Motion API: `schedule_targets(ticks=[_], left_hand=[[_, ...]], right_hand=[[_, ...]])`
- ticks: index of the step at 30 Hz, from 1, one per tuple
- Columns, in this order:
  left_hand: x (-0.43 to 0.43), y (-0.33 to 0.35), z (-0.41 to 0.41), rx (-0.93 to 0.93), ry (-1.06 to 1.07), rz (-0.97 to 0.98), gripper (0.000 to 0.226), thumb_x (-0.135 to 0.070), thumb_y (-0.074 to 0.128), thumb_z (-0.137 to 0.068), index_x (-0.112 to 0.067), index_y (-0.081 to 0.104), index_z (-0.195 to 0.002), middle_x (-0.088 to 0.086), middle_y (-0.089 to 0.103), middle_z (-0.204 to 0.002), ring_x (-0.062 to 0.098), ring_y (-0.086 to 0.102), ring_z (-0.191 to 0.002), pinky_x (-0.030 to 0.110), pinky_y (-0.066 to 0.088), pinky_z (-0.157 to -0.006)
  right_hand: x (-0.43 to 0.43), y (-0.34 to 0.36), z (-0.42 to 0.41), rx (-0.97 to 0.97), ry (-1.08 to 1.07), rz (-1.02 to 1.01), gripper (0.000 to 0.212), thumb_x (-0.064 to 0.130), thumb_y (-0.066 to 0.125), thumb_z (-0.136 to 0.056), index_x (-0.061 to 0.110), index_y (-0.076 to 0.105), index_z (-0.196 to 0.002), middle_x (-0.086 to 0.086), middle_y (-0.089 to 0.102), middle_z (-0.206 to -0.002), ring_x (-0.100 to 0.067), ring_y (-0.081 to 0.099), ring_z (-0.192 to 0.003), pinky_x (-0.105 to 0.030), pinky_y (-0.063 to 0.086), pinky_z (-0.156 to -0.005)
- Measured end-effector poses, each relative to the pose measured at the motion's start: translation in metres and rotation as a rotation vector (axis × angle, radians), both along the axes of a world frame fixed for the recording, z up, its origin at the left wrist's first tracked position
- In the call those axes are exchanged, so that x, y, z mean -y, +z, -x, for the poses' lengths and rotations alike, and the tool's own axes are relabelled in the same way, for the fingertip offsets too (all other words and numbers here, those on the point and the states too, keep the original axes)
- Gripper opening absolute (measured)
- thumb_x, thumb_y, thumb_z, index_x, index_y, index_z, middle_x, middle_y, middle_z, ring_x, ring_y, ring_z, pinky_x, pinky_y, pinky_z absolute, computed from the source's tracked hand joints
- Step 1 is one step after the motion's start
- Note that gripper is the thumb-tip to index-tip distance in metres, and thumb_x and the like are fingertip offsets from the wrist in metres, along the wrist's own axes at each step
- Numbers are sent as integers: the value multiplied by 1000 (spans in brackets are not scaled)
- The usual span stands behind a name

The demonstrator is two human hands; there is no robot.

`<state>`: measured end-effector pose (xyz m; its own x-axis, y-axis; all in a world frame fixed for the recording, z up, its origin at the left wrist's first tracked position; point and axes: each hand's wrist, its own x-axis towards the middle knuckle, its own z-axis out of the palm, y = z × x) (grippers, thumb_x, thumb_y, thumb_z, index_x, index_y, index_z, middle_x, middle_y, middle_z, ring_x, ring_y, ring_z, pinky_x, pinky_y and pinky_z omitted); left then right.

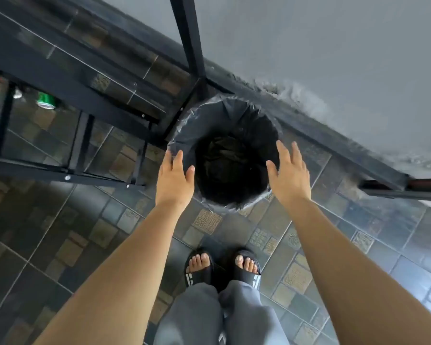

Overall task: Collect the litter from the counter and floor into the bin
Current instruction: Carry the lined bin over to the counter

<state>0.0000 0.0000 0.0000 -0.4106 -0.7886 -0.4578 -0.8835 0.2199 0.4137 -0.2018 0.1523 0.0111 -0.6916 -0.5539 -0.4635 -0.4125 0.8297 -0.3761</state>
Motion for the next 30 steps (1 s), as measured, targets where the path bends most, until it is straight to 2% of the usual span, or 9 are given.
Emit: schedule_targets(ticks=[3, 5, 9, 11, 17, 21, 24, 26, 30], left_hand=[[8, -24, 4, -23, 123, -27, 56, -41, 42, -101, -26, 26, -153, 7, 6, -162, 25, 15, -146, 39, 28, -110], [12, -37, 7, -75, 215, -64, 53, -43, 43, -100, -32, 30, -151, 5, 5, -162, 24, 20, -144, 33, 32, -104], [20, -53, 13, -194, 334, -99, 44, -45, 46, -99, -45, 40, -143, 4, 15, -161, 20, 30, -140, 20, 25, -92], [21, -58, 16, -245, 352, -106, 42, -43, 49, -98, -46, 45, -140, 5, 20, -159, 19, 31, -140, 19, 25, -95], [11, -55, 25, -331, 525, -111, 40, -35, 52, -99, -46, 49, -138, 3, 29, -156, 19, 23, -144, 34, 26, -110], [-1, -27, 24, -350, 535, -129, 41, -36, 53, -98, -47, 49, -137, 2, 30, -156, 18, 24, -144, 36, 26, -112], [-9, 9, 22, -350, 530, -144, 41, -37, 52, -98, -47, 48, -138, 2, 32, -155, 19, 26, -143, 41, 28, -114], [-15, 41, 21, -351, 526, -141, 41, -37, 52, -98, -46, 48, -138, 4, 32, -155, 19, 25, -144, 40, 26, -115], [-26, 119, 18, -352, 510, -125, 42, -37, 51, -99, -45, 47, -139, 4, 31, -156, 18, 21, -145, 37, 23, -112]], right_hand=[[4, -23, 8, -3, -47, -13, 55, 43, 39, -102, 39, 18, -152, -5, 3, -163, -37, 24, -144, -48, 30, -112], [5, -37, 11, 28, -50, 2, 54, 44, 40, -102, 43, 19, -151, -4, 3, -163, -36, 24, -144, -50, 34, -110], [10, -54, 14, 100, -89, 73, 51, 44, 41, -101, 47, 23, -149, -4, 9, -163, -32, 36, -139, -48, 41, -104], [13, -60, 14, 143, -155, 129, 49, 40, 43, -102, 47, 26, -148, -5, 18, -161, -28, 39, -138, -46, 42, -104], [14, -55, 9, 170, -298, 224, 49, 33, 48, -101, 46, 34, -146, -1, 31, -157, -22, 42, -135, -37, 37, -108], [1, -27, 7, 179, -351, 225, 49, 33, 50, -100, 48, 35, -144, 0, 33, -156, -21, 46, -133, -38, 40, -107], [-10, 12, 4, 171, -356, 232, 49, 34, 51, -100, 49, 36, -144, 1, 31, -157, -16, 46, -130, -29, 36, -104], [-15, 45, 2, 167, -368, 236, 49, 35, 51, -99, 50, 36, -143, 2, 30, -158, -12, 49, -123, -26, 35, -100], [-25, 123, -4, 176, -385, 260, 48, 35, 50, -99, 51, 36, -142, 2, 29, -158, -18, 42, -135, -33, 36, -106]])
